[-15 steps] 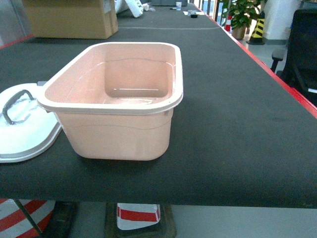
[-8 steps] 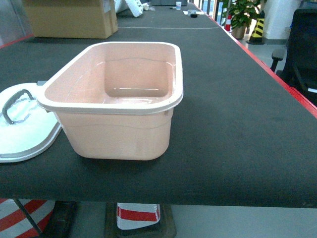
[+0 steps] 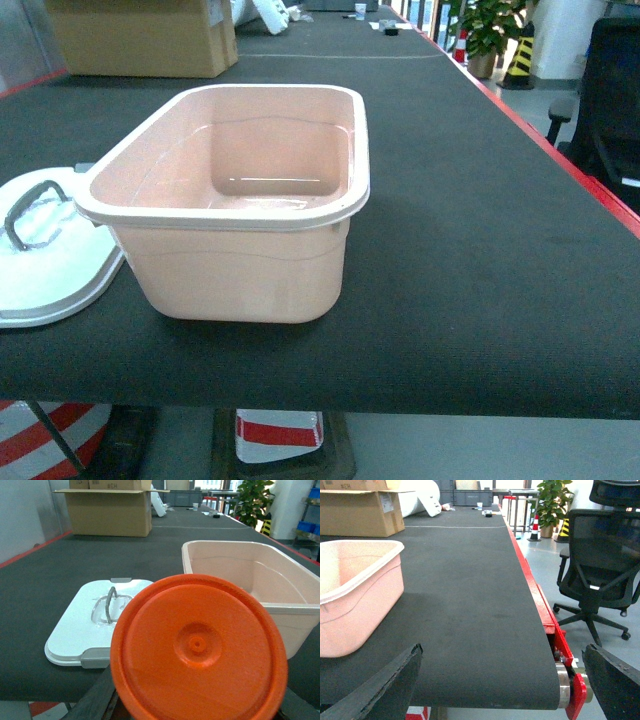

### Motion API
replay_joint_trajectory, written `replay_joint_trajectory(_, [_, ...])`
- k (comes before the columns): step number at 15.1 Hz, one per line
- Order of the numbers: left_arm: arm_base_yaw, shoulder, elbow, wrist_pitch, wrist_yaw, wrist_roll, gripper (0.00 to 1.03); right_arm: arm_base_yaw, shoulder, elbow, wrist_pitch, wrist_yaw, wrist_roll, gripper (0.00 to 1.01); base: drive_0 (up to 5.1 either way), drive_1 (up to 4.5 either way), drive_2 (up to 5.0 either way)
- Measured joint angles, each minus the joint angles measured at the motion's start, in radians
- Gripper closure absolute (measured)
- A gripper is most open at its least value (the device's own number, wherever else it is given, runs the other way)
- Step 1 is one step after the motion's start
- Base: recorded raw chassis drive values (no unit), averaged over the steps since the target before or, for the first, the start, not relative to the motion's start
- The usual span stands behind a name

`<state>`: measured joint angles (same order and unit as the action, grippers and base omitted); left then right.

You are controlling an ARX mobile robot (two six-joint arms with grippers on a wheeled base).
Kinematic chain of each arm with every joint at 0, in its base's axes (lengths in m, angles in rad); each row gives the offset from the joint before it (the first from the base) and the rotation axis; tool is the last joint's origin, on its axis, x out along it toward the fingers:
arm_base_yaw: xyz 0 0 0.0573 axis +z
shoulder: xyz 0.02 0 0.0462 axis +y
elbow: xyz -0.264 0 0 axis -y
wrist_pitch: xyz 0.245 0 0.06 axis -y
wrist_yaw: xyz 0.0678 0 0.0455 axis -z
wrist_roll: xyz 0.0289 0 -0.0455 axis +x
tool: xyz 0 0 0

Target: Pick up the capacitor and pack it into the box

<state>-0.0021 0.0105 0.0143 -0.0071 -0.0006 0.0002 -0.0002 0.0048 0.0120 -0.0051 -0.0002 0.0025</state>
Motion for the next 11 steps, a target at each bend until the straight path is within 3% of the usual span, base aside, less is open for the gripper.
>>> replay_joint_trajectory(3, [0.000, 0.000, 0.000, 0.000, 0.000, 0.000, 0.60, 0.000, 0.000, 0.000, 0.000, 0.000, 0.000, 0.03, 0.0, 0.00, 0.0])
replay_joint_trajectory(4, [-0.040, 0.029, 0.000, 0.034, -0.084, 0.017, 0.60, 0.000, 0.000, 0.000, 0.000, 0.000, 0.000, 0.03, 0.0, 0.00, 0.0])
replay_joint_trajectory(6, [-0.214, 0.247, 0.016, 0.235, -0.271, 0.019, 0.60, 0.000, 0.000, 0.000, 0.000, 0.000, 0.000, 0.03, 0.0, 0.00, 0.0])
replay_joint_trajectory(7, [-0.291, 0.382, 0.039, 0.356, -0.335, 0.015, 0.60, 0.000, 0.000, 0.000, 0.000, 0.000, 0.000, 0.03, 0.0, 0.00, 0.0])
replay_joint_trajectory(9, [-0.351, 0.671, 0.156, 0.624, -0.373, 0.035, 0.60, 0.000, 0.000, 0.000, 0.000, 0.000, 0.000, 0.03, 0.0, 0.00, 0.0])
replay_joint_trajectory(11, [-0.358, 0.952, 0.310, 0.819, -0.373, 0.062, 0.60, 0.000, 0.000, 0.000, 0.000, 0.000, 0.000, 0.03, 0.0, 0.00, 0.0])
